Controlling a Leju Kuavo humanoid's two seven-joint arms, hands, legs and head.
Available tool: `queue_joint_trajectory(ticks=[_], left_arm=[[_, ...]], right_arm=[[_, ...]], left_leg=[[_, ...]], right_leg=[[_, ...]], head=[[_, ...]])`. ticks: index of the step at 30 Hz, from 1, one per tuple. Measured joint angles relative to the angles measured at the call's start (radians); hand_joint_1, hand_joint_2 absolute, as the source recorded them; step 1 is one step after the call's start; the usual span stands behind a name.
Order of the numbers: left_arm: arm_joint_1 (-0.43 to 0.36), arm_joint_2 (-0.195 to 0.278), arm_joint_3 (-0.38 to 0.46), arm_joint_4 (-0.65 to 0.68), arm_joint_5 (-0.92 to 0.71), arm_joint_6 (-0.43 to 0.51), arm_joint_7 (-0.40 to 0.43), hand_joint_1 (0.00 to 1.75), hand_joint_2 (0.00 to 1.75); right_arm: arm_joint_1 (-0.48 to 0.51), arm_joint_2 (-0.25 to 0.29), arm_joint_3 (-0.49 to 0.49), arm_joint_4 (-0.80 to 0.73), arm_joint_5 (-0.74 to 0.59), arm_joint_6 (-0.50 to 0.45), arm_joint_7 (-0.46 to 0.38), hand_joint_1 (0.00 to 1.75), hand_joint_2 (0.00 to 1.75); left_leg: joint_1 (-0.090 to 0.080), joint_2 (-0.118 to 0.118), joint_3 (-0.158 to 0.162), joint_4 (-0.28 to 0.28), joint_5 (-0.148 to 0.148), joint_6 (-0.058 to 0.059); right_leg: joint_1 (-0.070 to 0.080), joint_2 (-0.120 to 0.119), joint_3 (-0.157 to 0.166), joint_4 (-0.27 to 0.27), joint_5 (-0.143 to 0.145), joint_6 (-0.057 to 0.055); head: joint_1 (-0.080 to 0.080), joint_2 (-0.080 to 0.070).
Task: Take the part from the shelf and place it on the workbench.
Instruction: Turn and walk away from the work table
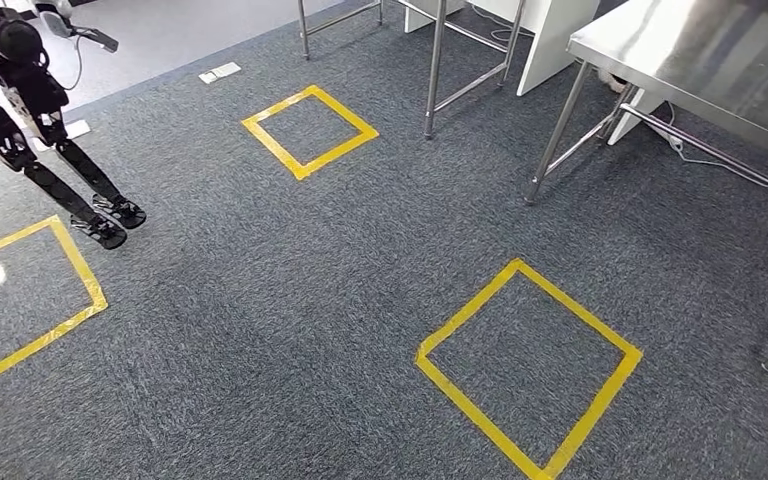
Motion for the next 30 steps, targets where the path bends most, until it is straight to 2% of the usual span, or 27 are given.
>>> queue_joint_trajectory(ticks=[1, 2, 3, 5, 6, 7, 9, 10, 11, 12, 14, 15, 16, 18, 19, 20, 22, 24, 25, 26, 27, 29, 30], left_arm=[[0.0, 0.001, 0.001, 0.0, 0.0, 0.0, 0.0, 0.0, 1.75], [0.001, 0.001, 0.002, 0.0, 0.0, -0.001, 0.001, 0.0, 1.75], [0.001, 0.003, 0.003, 0.0, 0.0, -0.001, 0.001, 0.0, 1.75], [0.002, 0.005, 0.006, 0.0, -0.001, -0.003, 0.001, 0.0, 1.75], [0.002, 0.005, 0.007, 0.0, -0.003, -0.005, 0.001, 0.0, 1.75], [0.001, 0.005, 0.007, 0.0, -0.006, -0.007, 0.001, 0.0, 1.75], [0.0, 0.005, 0.008, 0.0, -0.013, -0.01, 0.001, 0.0, 1.75], [0.0, 0.005, 0.008, 0.0, -0.016, -0.01, 0.002, 0.0, 1.75], [0.001, 0.005, 0.008, 0.0, -0.017, -0.01, 0.003, 0.0, 1.75], [0.001, 0.005, 0.008, 0.0, -0.018, -0.01, 0.004, 0.0, 1.75], [-0.002, 0.005, 0.008, 0.0, -0.018, -0.01, 0.005, 0.0, 1.75], [-0.004, 0.005, 0.008, 0.0, -0.018, -0.01, 0.006, 0.0, 1.75], [-0.005, 0.005, 0.008, 0.0, -0.018, -0.01, 0.007, 0.0, 1.75], [-0.007, 0.004, 0.008, 0.0, -0.018, -0.01, 0.008, 0.0, 1.75], [-0.006, 0.003, 0.008, 0.0, -0.018, -0.01, 0.008, 0.0, 1.75], [-0.006, 0.003, 0.009, 0.0, -0.018, -0.01, 0.008, 0.0, 1.75], [-0.008, 0.002, 0.009, 0.0, -0.017, -0.011, 0.007, 0.0, 1.75], [-0.009, 0.002, 0.01, 0.0, -0.017, -0.012, 0.007, 0.0, 1.75], [-0.008, 0.002, 0.01, 0.0, -0.017, -0.013, 0.007, 0.0, 1.75], [-0.008, 0.002, 0.01, 0.0, -0.018, -0.015, 0.007, 0.0, 1.75], [-0.007, 0.002, 0.01, 0.0, -0.02, -0.016, 0.007, 0.0, 1.75], [-0.007, 0.0, 0.01, 0.0, -0.026, -0.019, 0.007, 0.0, 1.75], [-0.007, 0.0, 0.01, 0.0, -0.029, -0.02, 0.007, 0.0, 1.75]], right_arm=[[-0.001, 0.0, 0.001, 0.0, 0.0, -0.001, 0.0, 0.0, 0.0], [-0.001, 0.001, 0.001, 0.0, -0.001, -0.001, 0.001, 0.0, 0.0], [-0.002, 0.001, 0.002, 0.0, 0.0, -0.001, 0.003, 0.0, 0.0], [-0.003, 0.001, 0.004, 0.0, 0.0, -0.001, 0.007, 0.0, 0.0], [-0.003, 0.001, 0.004, 0.0, 0.0, -0.001, 0.007, 0.0, 0.0], [-0.001, 0.0, 0.004, 0.0, -0.001, -0.001, 0.008, 0.0, 0.0], [0.002, 0.0, 0.004, 0.0, -0.006, -0.002, 0.008, 0.0, 0.0], [0.004, 0.001, 0.004, 0.0, -0.008, -0.003, 0.009, 0.0, 0.0], [0.003, 0.001, 0.004, 0.0, -0.01, -0.003, 0.009, 0.0, 0.0], [0.003, 0.001, 0.004, 0.0, -0.012, -0.003, 0.009, 0.0, 0.0], [0.002, 0.002, 0.004, 0.0, -0.013, -0.003, 0.009, 0.0, 0.0], [0.002, 0.002, 0.004, 0.0, -0.013, -0.003, 0.009, 0.0, 0.0], [0.002, 0.002, 0.004, 0.0, -0.013, -0.003, 0.009, 0.0, 0.0], [0.001, 0.002, 0.004, 0.0, -0.013, -0.003, 0.009, 0.0, 0.0], [0.0, 0.001, 0.004, 0.0, -0.013, -0.003, 0.009, 0.0, 0.0], [0.0, 0.001, 0.004, 0.0, -0.012, -0.003, 0.009, 0.0, 0.0], [0.002, 0.002, 0.004, 0.001, -0.011, -0.003, 0.009, 0.0, 0.0], [0.006, 0.002, 0.004, 0.001, -0.009, -0.003, 0.011, 0.0, 0.0], [0.007, 0.001, 0.004, 0.001, -0.009, -0.003, 0.012, 0.0, 0.0], [0.009, 0.001, 0.004, 0.001, -0.01, -0.003, 0.015, 0.0, 0.0], [0.009, 0.0, 0.004, 0.001, -0.01, -0.003, 0.018, 0.0, 0.0], [0.008, 0.0, 0.004, 0.001, -0.014, -0.003, 0.023, 0.0, 0.0], [0.007, 0.0, 0.003, 0.001, -0.016, -0.003, 0.025, 0.0, 0.0]], left_leg=[[-0.002, -0.006, -0.001, 0.0, 0.001, -0.005], [-0.003, -0.012, -0.002, -0.001, 0.003, -0.011], [-0.001, -0.015, -0.005, -0.001, 0.005, -0.017], [0.002, 0.008, -0.018, 0.022, -0.012, -0.026], [0.002, 0.029, -0.034, 0.059, -0.037, -0.029], [0.003, 0.051, -0.061, 0.121, -0.074, -0.032], [0.005, 0.069, -0.121, 0.254, -0.136, -0.038], [0.006, 0.072, -0.137, 0.291, -0.145, -0.04], [0.008, 0.076, -0.13, 0.283, -0.131, -0.041], [0.009, 0.082, -0.104, 0.237, -0.104, -0.041], [0.01, 0.114, -0.027, 0.097, -0.048, -0.039], [0.009, 0.126, -0.001, 0.047, -0.034, -0.036], [0.007, 0.132, 0.012, 0.021, -0.03, -0.031], [0.001, 0.117, 0.009, 0.013, -0.029, -0.019], [0.0, 0.109, 0.009, 0.009, -0.025, -0.012], [0.0, 0.1, 0.009, 0.005, -0.02, -0.004], [0.002, 0.086, 0.008, -0.001, -0.011, 0.01], [0.001, 0.066, 0.002, -0.001, -0.008, 0.016], [0.001, 0.054, 0.001, -0.001, -0.007, 0.016], [0.001, 0.043, 0.0, -0.001, -0.006, 0.016], [0.001, 0.032, 0.0, 0.0, -0.005, 0.014], [0.002, 0.01, 0.001, 0.001, -0.002, 0.009], [0.001, 0.001, 0.001, 0.002, -0.002, 0.004]], right_leg=[[0.002, 0.005, 0.006, -0.019, 0.007, -0.006], [0.007, 0.0, 0.005, -0.019, 0.009, -0.014], [0.005, -0.008, 0.006, -0.019, 0.012, -0.022], [-0.001, -0.023, 0.01, -0.022, 0.019, -0.04], [-0.004, -0.031, 0.01, -0.023, 0.022, -0.05], [-0.002, -0.041, 0.009, -0.023, 0.023, -0.057], [0.004, -0.061, 0.007, -0.023, 0.023, -0.063], [0.006, -0.071, 0.006, -0.023, 0.023, -0.063], [0.006, -0.08, 0.006, -0.023, 0.022, -0.063], [0.007, -0.088, 0.007, -0.023, 0.022, -0.063], [0.011, -0.103, 0.009, -0.021, 0.018, -0.059], [0.015, -0.109, 0.008, -0.02, 0.015, -0.055], [0.019, -0.115, 0.006, -0.019, 0.012, -0.05], [0.025, -0.13, 0.01, -0.02, 0.01, -0.039], [0.024, -0.129, 0.01, -0.017, 0.007, -0.034], [0.022, -0.117, 0.006, -0.003, -0.003, -0.03], [0.016, -0.075, -0.033, 0.084, -0.052, -0.03], [0.013, -0.046, -0.095, 0.218, -0.108, -0.033], [0.012, -0.041, -0.116, 0.261, -0.12, -0.029], [0.01, -0.038, -0.119, 0.266, -0.114, -0.022], [0.007, -0.036, -0.103, 0.229, -0.093, -0.013], [-0.002, -0.019, -0.039, 0.088, -0.032, 0.003], [-0.003, -0.01, -0.015, 0.03, -0.01, 0.003]], head=[[-0.001, 0.0], [-0.001, 0.0], [-0.002, 0.0], [-0.004, 0.0], [-0.005, 0.0], [-0.007, 0.0], [-0.008, 0.0], [-0.008, 0.0], [-0.008, 0.0], [-0.008, 0.0], [-0.008, 0.0], [-0.007, 0.0], [-0.006, 0.0], [-0.003, 0.0], [-0.003, 0.0], [-0.002, 0.0], [0.0, 0.0], [0.001, 0.0], [0.001, 0.0], [0.001, 0.0], [0.001, 0.0], [0.002, 0.0], [0.002, 0.0]])
